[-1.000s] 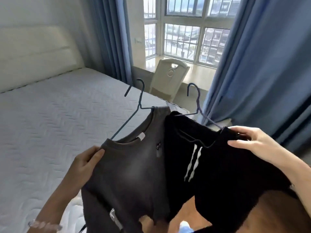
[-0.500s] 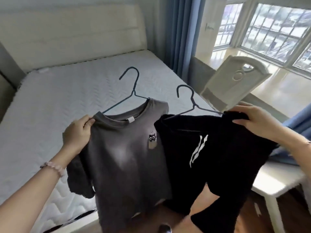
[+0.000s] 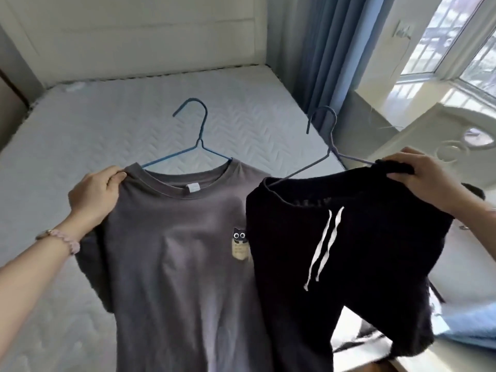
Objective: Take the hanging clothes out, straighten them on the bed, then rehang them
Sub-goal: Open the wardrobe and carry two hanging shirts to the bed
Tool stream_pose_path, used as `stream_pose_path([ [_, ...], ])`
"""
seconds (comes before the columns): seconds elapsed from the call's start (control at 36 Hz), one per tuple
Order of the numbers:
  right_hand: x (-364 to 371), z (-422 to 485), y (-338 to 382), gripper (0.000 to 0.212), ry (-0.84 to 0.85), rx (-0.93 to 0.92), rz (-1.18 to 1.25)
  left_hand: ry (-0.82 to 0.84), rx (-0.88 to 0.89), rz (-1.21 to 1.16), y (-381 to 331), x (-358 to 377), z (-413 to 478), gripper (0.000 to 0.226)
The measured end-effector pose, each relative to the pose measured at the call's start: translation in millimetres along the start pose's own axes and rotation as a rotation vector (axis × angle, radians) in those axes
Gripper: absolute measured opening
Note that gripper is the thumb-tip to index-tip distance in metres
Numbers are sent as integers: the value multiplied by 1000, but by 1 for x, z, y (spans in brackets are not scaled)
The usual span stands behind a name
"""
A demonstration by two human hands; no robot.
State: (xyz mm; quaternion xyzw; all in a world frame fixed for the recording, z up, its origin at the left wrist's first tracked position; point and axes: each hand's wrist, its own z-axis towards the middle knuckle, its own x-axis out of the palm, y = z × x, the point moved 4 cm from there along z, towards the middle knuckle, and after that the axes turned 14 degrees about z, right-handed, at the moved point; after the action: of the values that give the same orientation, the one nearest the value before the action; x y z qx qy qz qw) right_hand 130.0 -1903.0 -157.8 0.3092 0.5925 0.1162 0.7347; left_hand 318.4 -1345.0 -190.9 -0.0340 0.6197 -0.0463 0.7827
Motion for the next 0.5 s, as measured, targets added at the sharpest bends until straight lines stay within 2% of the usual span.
stream_pose_path([
  [0.33, 134, 167, -104, 31, 80, 101, 1, 142, -110, 27, -27, 157, 89, 31],
  [0.5, 226, 214, -158, 29, 94, 90, -41, 120, -135, 157, -31, 240, 103, 31],
])
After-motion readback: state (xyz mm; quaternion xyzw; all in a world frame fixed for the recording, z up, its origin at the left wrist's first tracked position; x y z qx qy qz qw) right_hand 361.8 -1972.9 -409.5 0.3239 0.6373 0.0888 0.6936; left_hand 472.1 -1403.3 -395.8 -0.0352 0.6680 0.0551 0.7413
